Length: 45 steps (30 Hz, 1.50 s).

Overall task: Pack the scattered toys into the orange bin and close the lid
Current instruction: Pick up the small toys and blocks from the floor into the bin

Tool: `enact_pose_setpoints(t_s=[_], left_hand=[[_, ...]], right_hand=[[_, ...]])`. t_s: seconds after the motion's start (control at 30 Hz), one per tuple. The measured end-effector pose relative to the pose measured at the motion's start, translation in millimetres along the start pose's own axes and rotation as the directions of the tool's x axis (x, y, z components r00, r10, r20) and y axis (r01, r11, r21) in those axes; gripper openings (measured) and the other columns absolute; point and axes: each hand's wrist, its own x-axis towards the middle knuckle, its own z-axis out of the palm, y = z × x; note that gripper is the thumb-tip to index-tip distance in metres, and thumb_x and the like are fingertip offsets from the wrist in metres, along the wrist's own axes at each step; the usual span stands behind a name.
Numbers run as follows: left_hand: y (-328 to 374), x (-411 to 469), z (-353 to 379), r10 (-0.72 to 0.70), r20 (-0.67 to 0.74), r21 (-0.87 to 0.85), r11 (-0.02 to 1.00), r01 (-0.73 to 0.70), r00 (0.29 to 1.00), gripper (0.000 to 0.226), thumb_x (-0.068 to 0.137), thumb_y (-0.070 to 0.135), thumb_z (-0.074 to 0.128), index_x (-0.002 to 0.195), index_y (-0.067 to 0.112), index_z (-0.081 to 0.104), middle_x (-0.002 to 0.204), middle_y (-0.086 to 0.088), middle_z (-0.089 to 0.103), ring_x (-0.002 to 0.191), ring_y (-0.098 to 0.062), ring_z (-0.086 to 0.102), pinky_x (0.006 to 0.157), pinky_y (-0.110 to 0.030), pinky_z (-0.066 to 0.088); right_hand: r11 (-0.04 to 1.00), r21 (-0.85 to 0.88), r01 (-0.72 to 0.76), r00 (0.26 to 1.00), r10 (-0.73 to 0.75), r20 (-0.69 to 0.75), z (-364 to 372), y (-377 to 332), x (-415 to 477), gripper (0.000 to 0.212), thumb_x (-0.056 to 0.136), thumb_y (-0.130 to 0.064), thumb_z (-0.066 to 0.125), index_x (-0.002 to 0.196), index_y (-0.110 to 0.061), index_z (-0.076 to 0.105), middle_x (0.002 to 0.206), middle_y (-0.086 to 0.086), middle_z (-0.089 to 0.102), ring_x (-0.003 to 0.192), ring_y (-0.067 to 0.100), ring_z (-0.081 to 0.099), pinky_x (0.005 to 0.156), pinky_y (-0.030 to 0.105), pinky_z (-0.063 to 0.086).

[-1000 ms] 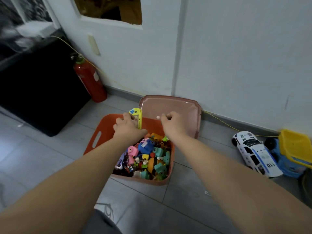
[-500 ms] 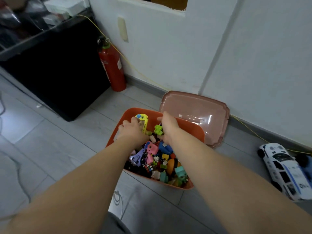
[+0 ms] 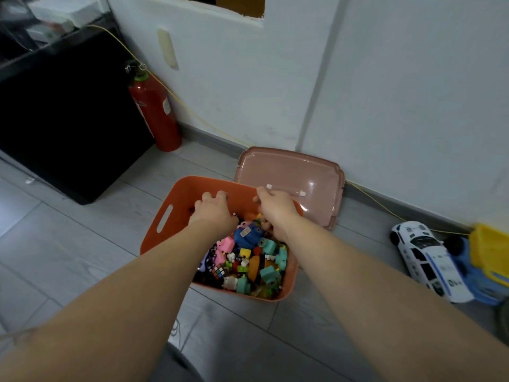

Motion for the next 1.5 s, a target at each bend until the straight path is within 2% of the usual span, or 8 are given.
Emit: enact_pose_setpoints(t_s=[0.2, 0.4, 0.5, 0.63, 0.83, 1.03, 1.23, 1.5], left_hand=[[54.8, -16.4, 17.8, 0.155, -0.015, 0.002, 0.988, -0.155, 0.988, 0.063, 0.089, 0.040, 0.059, 0.146, 0.023, 0.037, 0.141, -0.012, 0.039, 0.124, -0.034, 0.046, 0.097, -0.048, 0.048], [128.5, -48.0, 53.4, 0.378, -0.040, -0.060, 0.923, -0.380, 0.925, 0.051, 0.086, 0.032, 0.055, 0.137, 0.026, 0.049, 0.139, -0.008, 0.044, 0.121, -0.032, 0.050, 0.098, -0.047, 0.048], [163.4, -66.4, 80.7, 0.466, -0.014, 0.005, 0.885, -0.466, 0.885, 0.048, 0.087, 0.031, 0.057, 0.134, 0.027, 0.053, 0.139, -0.006, 0.045, 0.122, -0.031, 0.050, 0.098, -0.046, 0.046], [193.3, -82.5, 123.6, 0.538, 0.101, 0.006, 0.841, -0.542, 0.837, 0.049, 0.087, 0.032, 0.060, 0.135, 0.025, 0.051, 0.137, -0.006, 0.045, 0.122, -0.029, 0.051, 0.102, -0.048, 0.046], [201.9, -90.3, 192.0, 0.569, 0.256, 0.045, 0.800, -0.598, 0.781, 0.048, 0.088, 0.027, 0.060, 0.135, 0.027, 0.052, 0.140, -0.005, 0.044, 0.122, -0.025, 0.053, 0.102, -0.041, 0.047], [192.6, -88.9, 248.7, 0.559, 0.390, 0.114, 0.760, -0.640, 0.732, 0.048, 0.089, 0.030, 0.063, 0.135, 0.028, 0.051, 0.135, -0.002, 0.045, 0.115, -0.023, 0.056, 0.097, -0.038, 0.048], [188.1, -75.2, 289.5, 0.551, 0.436, 0.147, 0.736, -0.661, 0.711, 0.048, 0.087, 0.031, 0.067, 0.133, 0.030, 0.055, 0.131, -0.001, 0.046, 0.116, -0.024, 0.053, 0.098, -0.035, 0.047], [199.2, -63.0, 334.5, 0.567, 0.467, 0.202, 0.678, -0.706, 0.678, 0.056, 0.083, 0.039, 0.072, 0.136, 0.032, 0.054, 0.134, -0.002, 0.044, 0.120, -0.026, 0.050, 0.099, -0.041, 0.048]], right_hand=[[0.994, -0.089, 0.057, 0.994, -0.065, -0.090, -78.0, 28.4, -11.0, 0.038, 0.099, -0.042, 0.045, 0.072, -0.020, 0.059, 0.059, -0.001, 0.047, 0.050, 0.018, 0.040, 0.044, 0.026, 0.029], [0.955, -0.295, 0.027, 0.952, -0.115, -0.285, -172.4, 80.8, -21.7, 0.037, 0.091, -0.032, 0.051, 0.061, -0.014, 0.062, 0.068, 0.009, 0.069, 0.072, 0.037, 0.065, 0.067, 0.044, 0.053], [0.927, -0.372, -0.045, 0.951, -0.075, -0.301, -216.5, 114.4, -25.9, 0.031, 0.088, -0.025, 0.053, 0.063, -0.013, 0.067, 0.079, 0.009, 0.076, 0.084, 0.035, 0.069, 0.078, 0.045, 0.059], [0.857, -0.510, -0.075, 0.957, -0.082, -0.278, -258.0, 159.6, -35.9, 0.022, 0.090, -0.016, 0.054, 0.075, -0.006, 0.067, 0.088, 0.018, 0.072, 0.089, 0.038, 0.067, 0.076, 0.037, 0.053], [0.701, -0.706, -0.100, 0.979, -0.056, -0.194, -285.7, 227.7, -48.1, 0.029, 0.096, -0.013, 0.053, 0.122, -0.012, 0.065, 0.124, 0.012, 0.065, 0.115, 0.029, 0.061, 0.090, 0.030, 0.047], [0.642, -0.747, -0.173, 0.982, 0.054, -0.181, -304.5, 298.9, -45.0, 0.039, 0.097, -0.012, 0.055, 0.137, -0.012, 0.053, 0.139, 0.015, 0.051, 0.125, 0.030, 0.053, 0.102, 0.034, 0.043], [0.653, -0.746, -0.131, 0.986, 0.007, -0.167, -304.9, 339.7, -23.5, 0.037, 0.092, -0.006, 0.058, 0.129, -0.010, 0.058, 0.139, 0.014, 0.048, 0.120, 0.029, 0.058, 0.105, 0.034, 0.043], [0.610, -0.791, -0.034, 0.992, -0.078, -0.103, -283.8, 359.7, -2.0, 0.017, 0.091, -0.009, 0.057, 0.106, -0.009, 0.064, 0.116, 0.015, 0.055, 0.106, 0.034, 0.058, 0.090, 0.034, 0.046]])
